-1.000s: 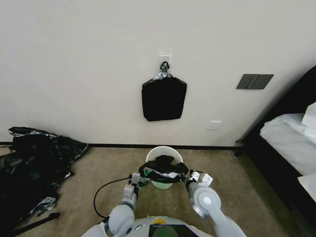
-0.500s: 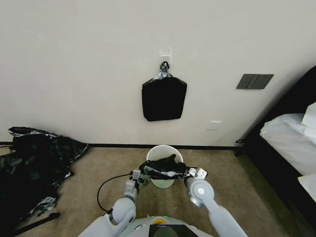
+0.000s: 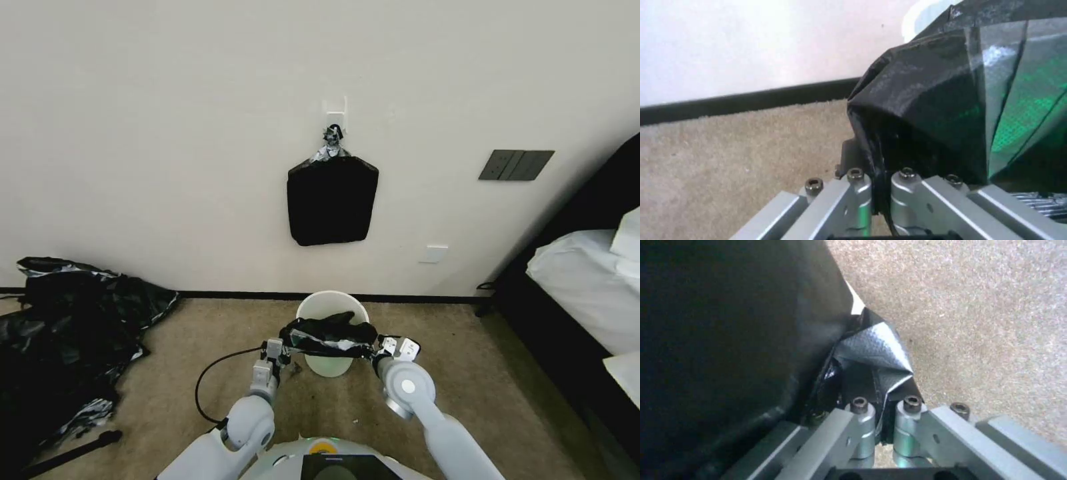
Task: Place a trash bag onto the trash bin.
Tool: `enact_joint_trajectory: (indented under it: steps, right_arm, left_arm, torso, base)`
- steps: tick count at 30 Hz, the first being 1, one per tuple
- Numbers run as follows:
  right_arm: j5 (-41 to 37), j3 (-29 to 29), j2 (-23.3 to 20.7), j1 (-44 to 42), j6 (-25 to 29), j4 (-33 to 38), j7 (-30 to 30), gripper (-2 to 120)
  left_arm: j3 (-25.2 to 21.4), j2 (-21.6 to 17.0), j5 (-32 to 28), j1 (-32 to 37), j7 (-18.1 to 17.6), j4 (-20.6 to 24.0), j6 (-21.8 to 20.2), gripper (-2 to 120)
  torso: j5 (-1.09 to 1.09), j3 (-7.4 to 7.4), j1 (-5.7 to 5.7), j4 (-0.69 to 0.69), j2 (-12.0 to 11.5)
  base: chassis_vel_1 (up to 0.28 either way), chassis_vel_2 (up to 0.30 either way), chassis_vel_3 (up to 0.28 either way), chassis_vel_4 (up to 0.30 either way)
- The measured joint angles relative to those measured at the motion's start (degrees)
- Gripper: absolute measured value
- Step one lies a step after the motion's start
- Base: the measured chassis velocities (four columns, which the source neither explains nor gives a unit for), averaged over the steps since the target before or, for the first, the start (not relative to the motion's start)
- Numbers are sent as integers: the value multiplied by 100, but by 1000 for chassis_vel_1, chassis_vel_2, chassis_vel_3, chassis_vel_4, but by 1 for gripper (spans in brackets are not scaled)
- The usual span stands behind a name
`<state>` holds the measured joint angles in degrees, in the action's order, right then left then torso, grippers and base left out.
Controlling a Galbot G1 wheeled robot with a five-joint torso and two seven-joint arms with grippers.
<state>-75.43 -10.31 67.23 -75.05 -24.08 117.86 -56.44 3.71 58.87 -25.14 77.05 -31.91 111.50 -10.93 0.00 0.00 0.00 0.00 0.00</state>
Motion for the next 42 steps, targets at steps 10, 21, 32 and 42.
enact_joint_trajectory:
  steps: [10, 21, 32, 42]
  right_arm:
    - [197, -17, -143, -504, -154, 627, -232, 35]
    - [558, -107, -199, -1132, -136, 1273, -264, 75]
    - [1345, -5, -297, -1449, -127, 1961, -178, 100]
    - [3776, -10, -603, -1653, -287, 1926, 1618, 100]
  left_arm:
    - [7, -26, 473, 387, -11, 314, -6, 26]
    - [-159, -147, 865, 1063, 225, 655, 113, 64]
    - [-500, -331, 1668, 1779, 700, 1037, 627, 98]
    - [-711, -378, 2254, 1687, 741, 1011, 897, 100]
  torso:
    - [-1, 0, 0, 0, 0]
    - [-1, -1, 0, 0, 0]
    - [0, -1, 0, 1, 0]
    - [0, -1, 0, 0, 0]
  base:
    - [0, 0, 0, 0]
    - [0, 0, 0, 0]
    - [0, 0, 0, 0]
    - [0, 0, 0, 0]
